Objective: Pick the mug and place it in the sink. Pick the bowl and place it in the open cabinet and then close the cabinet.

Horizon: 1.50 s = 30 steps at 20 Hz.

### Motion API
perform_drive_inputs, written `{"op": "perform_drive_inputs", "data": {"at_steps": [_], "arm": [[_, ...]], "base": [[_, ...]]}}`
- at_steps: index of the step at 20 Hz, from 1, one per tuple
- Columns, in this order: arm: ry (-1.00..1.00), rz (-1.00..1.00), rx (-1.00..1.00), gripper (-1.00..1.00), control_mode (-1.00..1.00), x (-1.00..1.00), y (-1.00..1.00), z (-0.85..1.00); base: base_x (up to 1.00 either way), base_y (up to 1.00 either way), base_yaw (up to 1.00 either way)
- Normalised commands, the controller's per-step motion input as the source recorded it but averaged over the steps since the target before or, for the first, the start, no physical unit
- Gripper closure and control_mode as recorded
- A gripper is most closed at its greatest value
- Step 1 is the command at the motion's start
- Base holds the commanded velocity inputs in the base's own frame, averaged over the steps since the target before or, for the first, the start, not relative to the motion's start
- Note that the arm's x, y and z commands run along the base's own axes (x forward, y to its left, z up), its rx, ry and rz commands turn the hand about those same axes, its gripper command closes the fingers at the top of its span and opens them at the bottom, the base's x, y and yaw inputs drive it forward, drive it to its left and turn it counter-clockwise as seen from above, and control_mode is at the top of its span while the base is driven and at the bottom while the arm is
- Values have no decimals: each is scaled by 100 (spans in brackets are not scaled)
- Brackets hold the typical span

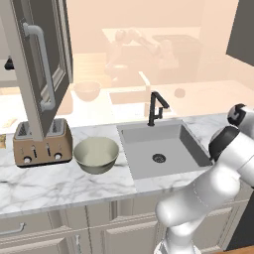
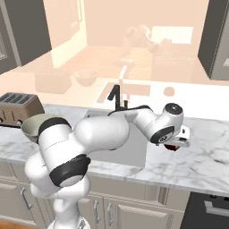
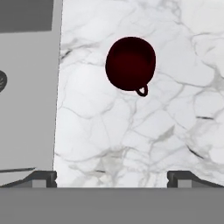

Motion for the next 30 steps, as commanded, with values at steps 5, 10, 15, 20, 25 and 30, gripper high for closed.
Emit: {"op": "perform_drive_inputs", "data": {"at_steps": [5,10,15,20,25,30], "arm": [[2,0,0,-100,-100,3,-1,-18],[-4,3,0,-100,-100,14,-5,-8],[-2,5,0,-100,-100,25,-9,-3],[0,4,0,-100,-100,20,-15,-6],[0,5,0,-100,-100,19,-22,-9],[0,4,0,-100,-100,16,-17,-5]], "base": [[0,0,0],[0,0,0],[0,0,0],[0,0,0],[0,0,0],[0,0,0]]}}
